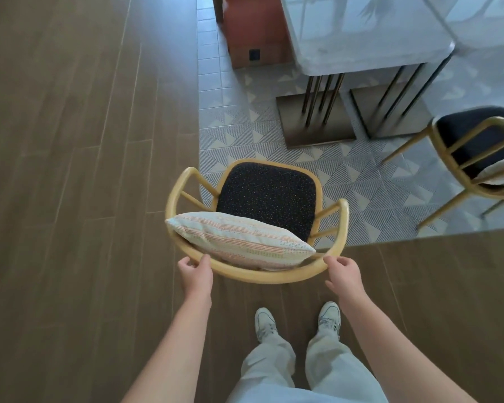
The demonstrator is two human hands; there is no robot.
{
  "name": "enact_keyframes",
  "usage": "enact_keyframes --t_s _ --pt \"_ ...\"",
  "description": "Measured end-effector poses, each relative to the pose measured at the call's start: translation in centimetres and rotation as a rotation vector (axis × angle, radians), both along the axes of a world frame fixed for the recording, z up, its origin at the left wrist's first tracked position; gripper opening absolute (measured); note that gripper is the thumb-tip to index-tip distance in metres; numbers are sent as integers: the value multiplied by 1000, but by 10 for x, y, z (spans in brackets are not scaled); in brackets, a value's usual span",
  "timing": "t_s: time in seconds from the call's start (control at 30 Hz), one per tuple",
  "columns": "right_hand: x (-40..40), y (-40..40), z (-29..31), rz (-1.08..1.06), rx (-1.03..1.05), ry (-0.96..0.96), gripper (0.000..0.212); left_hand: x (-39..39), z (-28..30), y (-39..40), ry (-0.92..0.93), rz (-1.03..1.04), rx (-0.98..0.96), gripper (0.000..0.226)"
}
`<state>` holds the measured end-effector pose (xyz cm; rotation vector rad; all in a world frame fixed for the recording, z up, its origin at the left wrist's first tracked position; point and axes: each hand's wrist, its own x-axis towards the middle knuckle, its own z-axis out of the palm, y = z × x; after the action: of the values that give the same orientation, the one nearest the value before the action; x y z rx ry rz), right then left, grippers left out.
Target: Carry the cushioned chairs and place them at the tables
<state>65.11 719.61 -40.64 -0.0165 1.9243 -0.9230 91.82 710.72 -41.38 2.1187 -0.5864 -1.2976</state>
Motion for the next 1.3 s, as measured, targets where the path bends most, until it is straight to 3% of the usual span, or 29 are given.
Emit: enact_keyframes --t_s 0.17,0.4,0.53,0.63,1.0,1.13,1.3 --pt "7 4 -10 -127 1 -269 41 8 -4 3 207 33 118 36" --pt "24 -7 -21 -220 -18 -364 38 19 -12 -6 266 13 145 31" --pt "26 -14 -26 -240 2 -328 43 19 -20 -16 282 32 144 54" --pt "27 -14 -30 -225 5 -277 37 19 -27 -21 293 26 159 59" --pt "-27 -35 -32 -204 -3 -90 40 -26 -33 -27 390 36 160 48" --pt "-70 -52 -24 -219 -59 -75 43 -65 -25 -33 431 39 139 33" --pt "-124 -73 -20 -214 -111 -108 40 -115 -17 -38 428 80 107 30"
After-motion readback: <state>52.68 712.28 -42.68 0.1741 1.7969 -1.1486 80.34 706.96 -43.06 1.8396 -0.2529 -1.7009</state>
